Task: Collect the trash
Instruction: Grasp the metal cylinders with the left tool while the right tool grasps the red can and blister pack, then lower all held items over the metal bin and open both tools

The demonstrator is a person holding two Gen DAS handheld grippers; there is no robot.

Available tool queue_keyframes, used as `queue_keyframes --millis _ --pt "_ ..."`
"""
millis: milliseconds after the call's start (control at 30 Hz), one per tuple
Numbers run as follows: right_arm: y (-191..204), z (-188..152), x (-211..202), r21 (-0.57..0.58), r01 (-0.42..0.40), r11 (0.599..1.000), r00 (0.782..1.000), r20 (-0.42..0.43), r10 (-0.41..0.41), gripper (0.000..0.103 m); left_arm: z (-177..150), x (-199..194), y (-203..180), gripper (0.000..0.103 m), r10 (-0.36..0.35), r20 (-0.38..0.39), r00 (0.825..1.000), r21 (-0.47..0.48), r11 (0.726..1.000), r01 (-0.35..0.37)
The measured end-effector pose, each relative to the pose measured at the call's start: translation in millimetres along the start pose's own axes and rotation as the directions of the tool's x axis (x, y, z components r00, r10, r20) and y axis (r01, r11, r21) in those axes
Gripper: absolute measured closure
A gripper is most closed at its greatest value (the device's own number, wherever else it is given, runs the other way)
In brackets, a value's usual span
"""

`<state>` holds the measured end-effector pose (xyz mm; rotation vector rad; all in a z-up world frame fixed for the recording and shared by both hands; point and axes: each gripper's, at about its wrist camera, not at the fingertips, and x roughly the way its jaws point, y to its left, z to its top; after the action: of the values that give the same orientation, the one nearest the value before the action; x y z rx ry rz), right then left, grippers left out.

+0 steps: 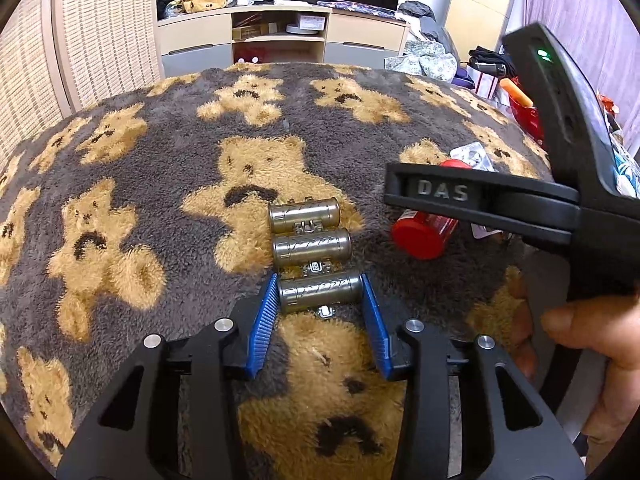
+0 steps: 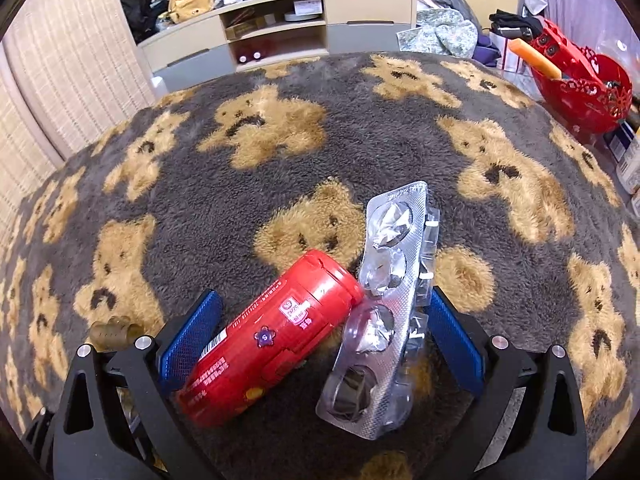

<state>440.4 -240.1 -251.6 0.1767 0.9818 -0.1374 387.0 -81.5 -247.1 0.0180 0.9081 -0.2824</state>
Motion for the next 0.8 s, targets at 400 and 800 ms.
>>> queue_keyframes --millis 400,800 --pt "-11 -12 -12 -0.1 -0.053 0.994 0.998 -0.047 0.049 0.014 -3 -3 2 0.064 -0.005 -0.003 1.0 0.01 1.0 0.005" --pt "-44 -23 -28 -0.091 -0.098 0.991 0.995 -0.031 0.096 0.043 -9 -8 0 0.064 -0.008 -0.01 1.0 0.007 1.0 0.008"
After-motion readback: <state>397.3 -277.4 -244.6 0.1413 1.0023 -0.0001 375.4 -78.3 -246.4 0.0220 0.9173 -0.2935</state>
